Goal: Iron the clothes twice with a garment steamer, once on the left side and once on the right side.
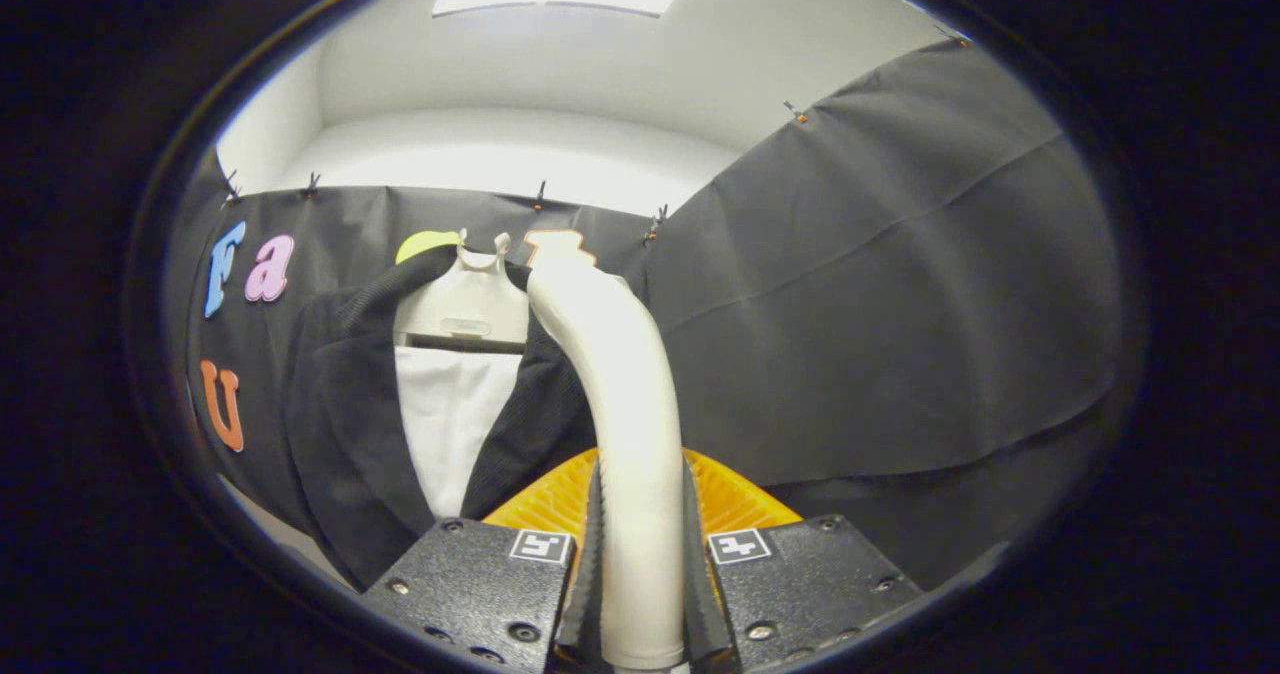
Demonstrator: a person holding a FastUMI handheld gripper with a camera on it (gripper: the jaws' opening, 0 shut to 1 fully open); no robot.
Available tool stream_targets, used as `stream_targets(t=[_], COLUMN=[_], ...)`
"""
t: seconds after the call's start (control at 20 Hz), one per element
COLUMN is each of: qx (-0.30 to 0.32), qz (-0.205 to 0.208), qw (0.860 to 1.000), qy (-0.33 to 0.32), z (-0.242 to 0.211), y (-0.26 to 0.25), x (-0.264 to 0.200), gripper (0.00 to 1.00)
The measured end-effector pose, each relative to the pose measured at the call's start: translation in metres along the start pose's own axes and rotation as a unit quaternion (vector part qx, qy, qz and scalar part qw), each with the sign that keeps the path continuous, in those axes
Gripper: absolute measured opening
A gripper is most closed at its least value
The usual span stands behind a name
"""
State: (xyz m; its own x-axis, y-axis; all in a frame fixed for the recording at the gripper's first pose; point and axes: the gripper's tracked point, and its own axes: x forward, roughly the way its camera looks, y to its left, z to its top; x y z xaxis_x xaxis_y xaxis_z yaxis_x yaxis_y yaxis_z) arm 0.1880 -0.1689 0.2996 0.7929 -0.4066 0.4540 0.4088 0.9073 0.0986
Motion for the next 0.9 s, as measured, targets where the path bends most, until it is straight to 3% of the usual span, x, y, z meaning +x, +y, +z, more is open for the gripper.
stream_targets(t=[0.15, 0.5, 0.9], qx=[0.004, -0.009, -0.049], qz=[0.016, 0.002, 0.004], qw=[1.000, 0.999, 0.999], qy=[-0.020, -0.037, -0.013], z=[0.016, 0.038, 0.006], y=[0.006, 0.001, 0.007], x=[0.029, 0.079, 0.069], gripper=[0.37, 0.37, 0.37])
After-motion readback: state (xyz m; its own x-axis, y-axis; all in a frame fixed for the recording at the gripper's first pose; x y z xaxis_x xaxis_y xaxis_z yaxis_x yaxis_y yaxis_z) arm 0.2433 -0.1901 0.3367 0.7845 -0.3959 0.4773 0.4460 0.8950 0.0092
